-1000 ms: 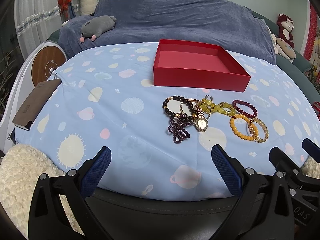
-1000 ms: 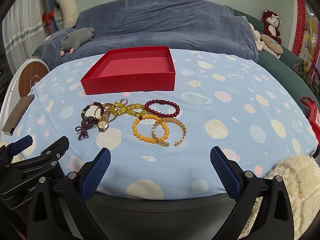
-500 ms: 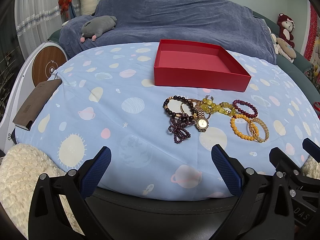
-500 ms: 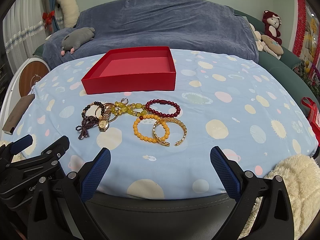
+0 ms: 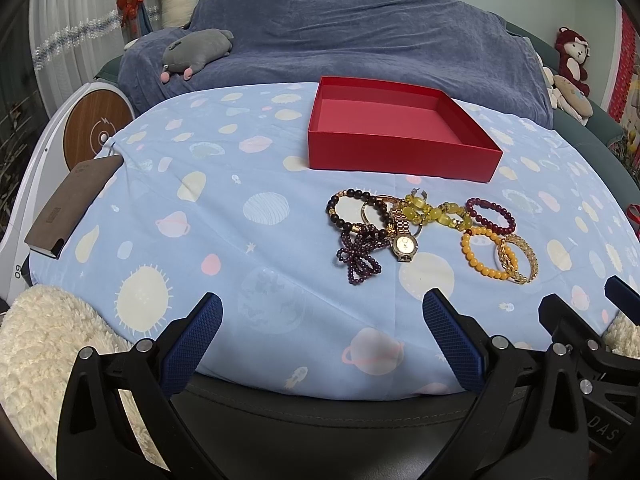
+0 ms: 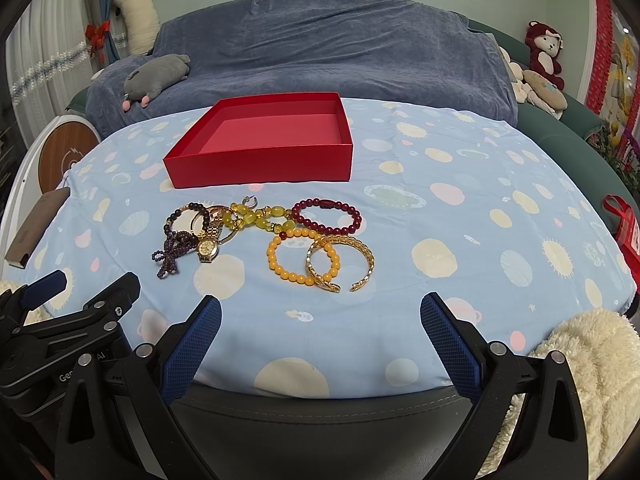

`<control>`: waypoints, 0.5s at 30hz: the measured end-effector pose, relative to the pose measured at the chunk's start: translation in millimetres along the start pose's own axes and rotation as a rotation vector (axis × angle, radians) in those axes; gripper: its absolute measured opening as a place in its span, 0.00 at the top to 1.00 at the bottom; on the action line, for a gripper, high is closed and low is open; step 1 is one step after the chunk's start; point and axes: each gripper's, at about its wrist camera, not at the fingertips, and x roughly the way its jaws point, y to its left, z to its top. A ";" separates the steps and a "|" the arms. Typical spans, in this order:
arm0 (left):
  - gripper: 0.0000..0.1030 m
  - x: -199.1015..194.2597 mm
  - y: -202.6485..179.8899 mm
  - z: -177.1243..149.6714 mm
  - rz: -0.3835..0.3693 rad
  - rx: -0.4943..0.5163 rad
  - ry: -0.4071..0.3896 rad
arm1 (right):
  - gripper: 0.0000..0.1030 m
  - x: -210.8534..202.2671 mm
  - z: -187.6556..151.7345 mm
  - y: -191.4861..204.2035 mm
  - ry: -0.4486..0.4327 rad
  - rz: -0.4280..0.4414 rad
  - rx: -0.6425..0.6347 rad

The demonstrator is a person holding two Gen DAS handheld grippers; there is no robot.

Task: Organize jewelry

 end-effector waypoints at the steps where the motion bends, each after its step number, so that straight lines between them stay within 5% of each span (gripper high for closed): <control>1: 0.07 0.1 0.2 -0.4 0.000 0.001 0.000 | 0.07 -0.2 0.2 0.2 0.000 0.000 0.000; 15: 0.07 0.0 0.1 0.0 0.000 -0.001 0.000 | 0.07 0.4 -0.8 -0.1 0.002 0.000 -0.001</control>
